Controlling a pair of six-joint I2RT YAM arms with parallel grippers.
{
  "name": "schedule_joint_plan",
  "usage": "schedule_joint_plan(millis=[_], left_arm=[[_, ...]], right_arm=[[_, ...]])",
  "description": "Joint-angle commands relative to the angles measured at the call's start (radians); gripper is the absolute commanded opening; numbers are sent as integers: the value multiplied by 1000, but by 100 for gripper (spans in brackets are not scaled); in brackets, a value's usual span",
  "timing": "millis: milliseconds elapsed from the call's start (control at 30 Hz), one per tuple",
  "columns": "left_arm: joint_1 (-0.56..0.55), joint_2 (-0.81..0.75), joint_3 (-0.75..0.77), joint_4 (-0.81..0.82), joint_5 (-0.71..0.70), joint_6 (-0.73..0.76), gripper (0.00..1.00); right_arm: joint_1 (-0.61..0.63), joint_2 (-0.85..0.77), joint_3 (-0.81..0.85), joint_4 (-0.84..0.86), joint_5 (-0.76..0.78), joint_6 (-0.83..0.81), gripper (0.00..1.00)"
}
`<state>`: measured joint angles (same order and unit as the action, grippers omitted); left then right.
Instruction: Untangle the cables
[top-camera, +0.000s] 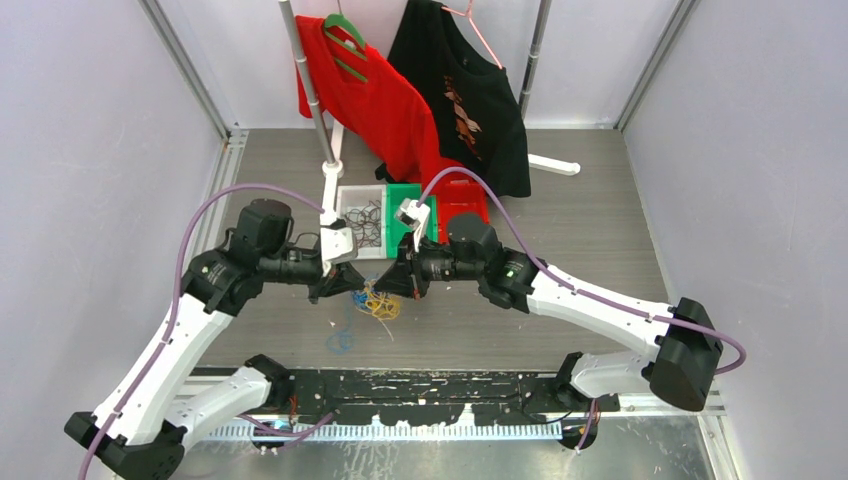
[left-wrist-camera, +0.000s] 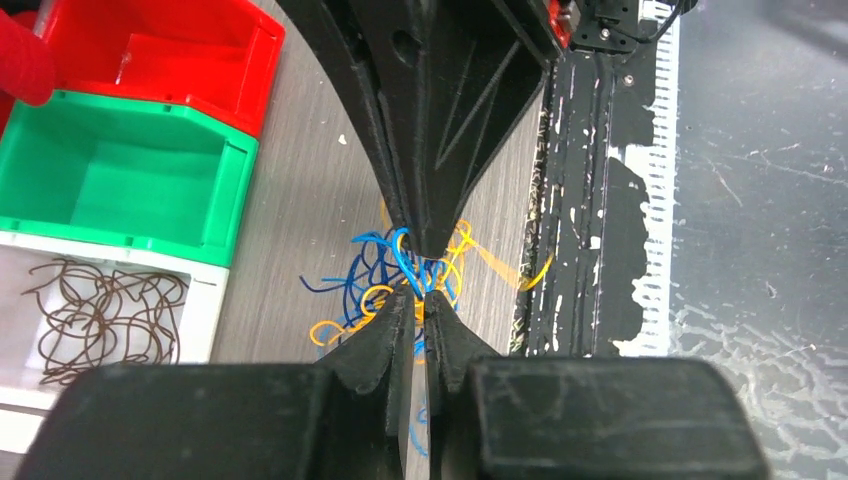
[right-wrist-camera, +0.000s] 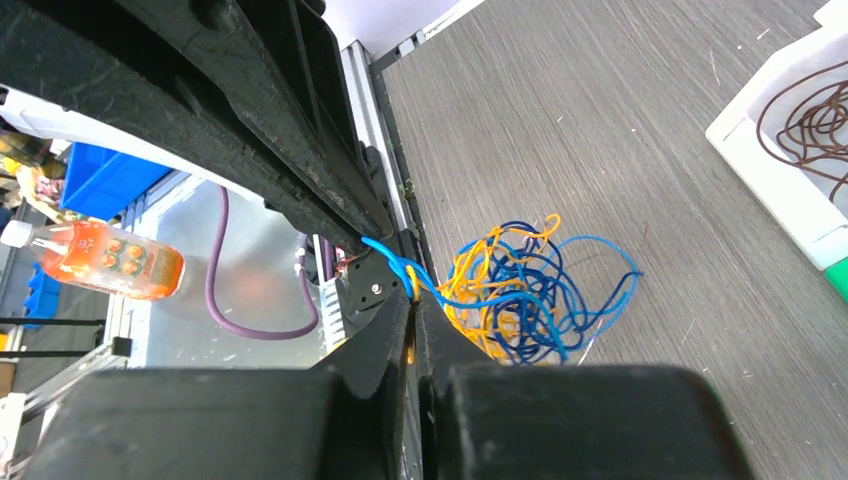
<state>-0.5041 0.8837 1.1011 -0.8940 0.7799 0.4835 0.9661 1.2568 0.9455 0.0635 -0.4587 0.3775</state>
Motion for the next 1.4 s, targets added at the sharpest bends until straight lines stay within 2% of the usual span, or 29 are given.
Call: schedule_joint_plan(millis=[0, 133, 200, 233, 267, 300, 400, 533, 700, 833, 933, 1100, 1233, 1367], left_arm=[[-1, 13, 57, 25, -12, -72, 6], [-1, 15, 53, 94, -18, -173, 2], [-1, 18, 53, 92, 9, -194, 7], [-1, 22, 57, 77, 28, -193, 23], [-1, 26, 63, 38, 48, -184, 42], [-1, 34, 73, 2, 68, -161, 52], [-1, 59, 89, -49, 97, -117, 55], [-1, 60, 77, -11, 41, -90, 41], [-1, 88, 71, -55, 17, -3, 37], [-1, 94, 75, -67, 22, 7, 16], [-1, 81, 81, -35, 3, -45, 1], [0, 54, 120, -19, -49, -112, 0], [-1, 22, 111, -6, -70, -175, 0], [-1, 11, 107, -2, -93, -192, 0]], right_arm=[[-2, -35, 12, 48, -28, 20, 13], [-2, -32, 12, 61, -30, 32, 14], [-2, -29, 10, 65, -32, 40, 14], [-2, -28, 9, 67, -32, 42, 14], [-2, -28, 11, 66, -32, 44, 14], [-2, -26, 11, 65, -35, 46, 14], [-2, -26, 11, 65, -39, 45, 13], [-2, -27, 11, 56, -40, 35, 13], [-2, -28, 17, 47, -49, 28, 12], [-3, -28, 17, 42, -47, 29, 11], [-3, -34, 10, 42, -41, 29, 11], [-35, -57, -21, 31, -2, 48, 19], [-70, -63, -36, 37, -41, 96, 28], [-72, -61, -39, 33, -57, 101, 29]])
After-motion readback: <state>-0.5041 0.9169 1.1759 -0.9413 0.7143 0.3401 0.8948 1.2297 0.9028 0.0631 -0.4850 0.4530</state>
